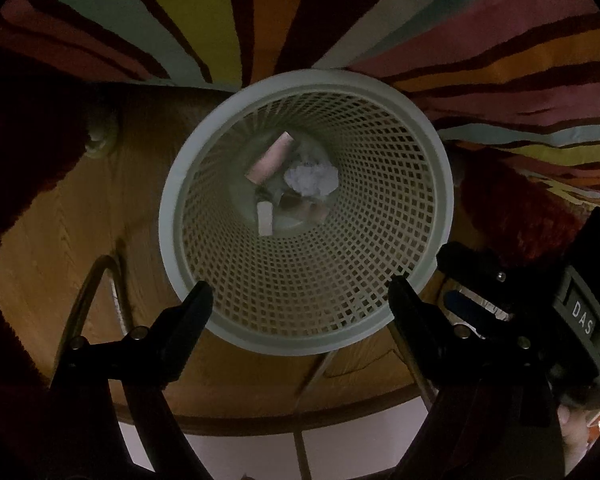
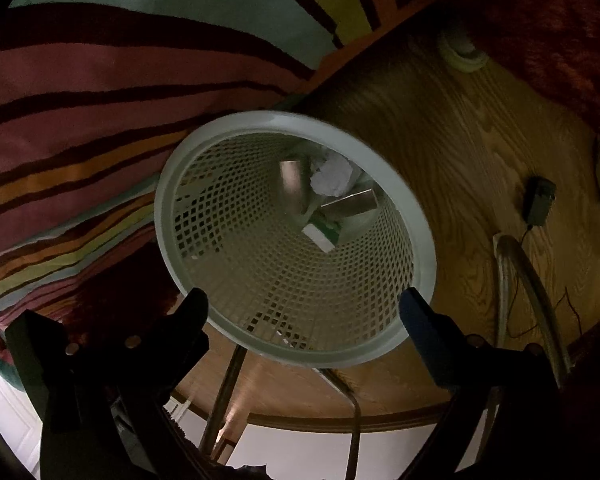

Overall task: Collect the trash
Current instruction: 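Raise both tools from the wastebasket back toward the bed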

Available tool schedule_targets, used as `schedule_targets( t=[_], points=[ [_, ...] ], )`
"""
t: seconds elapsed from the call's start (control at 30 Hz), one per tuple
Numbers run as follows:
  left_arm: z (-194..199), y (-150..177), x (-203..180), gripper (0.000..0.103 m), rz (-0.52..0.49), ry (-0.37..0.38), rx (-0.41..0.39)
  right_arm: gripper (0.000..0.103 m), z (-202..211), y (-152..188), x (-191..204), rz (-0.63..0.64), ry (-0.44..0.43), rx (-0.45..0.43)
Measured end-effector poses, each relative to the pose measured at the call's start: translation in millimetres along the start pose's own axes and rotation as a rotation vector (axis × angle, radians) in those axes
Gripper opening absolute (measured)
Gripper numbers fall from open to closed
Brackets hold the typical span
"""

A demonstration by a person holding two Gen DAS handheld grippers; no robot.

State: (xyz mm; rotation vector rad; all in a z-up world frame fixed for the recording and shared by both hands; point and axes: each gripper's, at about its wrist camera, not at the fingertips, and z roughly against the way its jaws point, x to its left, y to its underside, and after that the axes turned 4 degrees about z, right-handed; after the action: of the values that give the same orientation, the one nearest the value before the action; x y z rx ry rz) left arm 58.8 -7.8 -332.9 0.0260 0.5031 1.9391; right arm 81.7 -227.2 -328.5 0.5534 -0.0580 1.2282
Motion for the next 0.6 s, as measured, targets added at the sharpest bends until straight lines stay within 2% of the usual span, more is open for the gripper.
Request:
schedule_targets(
  t=[0.6],
  points=[
    [26.4, 12.7, 16.9, 0.087, 0.054, 0.017, -0.091, 0.092, 23.7, 16.2, 5.5, 0.05, -0.047, -0.075]
  ],
)
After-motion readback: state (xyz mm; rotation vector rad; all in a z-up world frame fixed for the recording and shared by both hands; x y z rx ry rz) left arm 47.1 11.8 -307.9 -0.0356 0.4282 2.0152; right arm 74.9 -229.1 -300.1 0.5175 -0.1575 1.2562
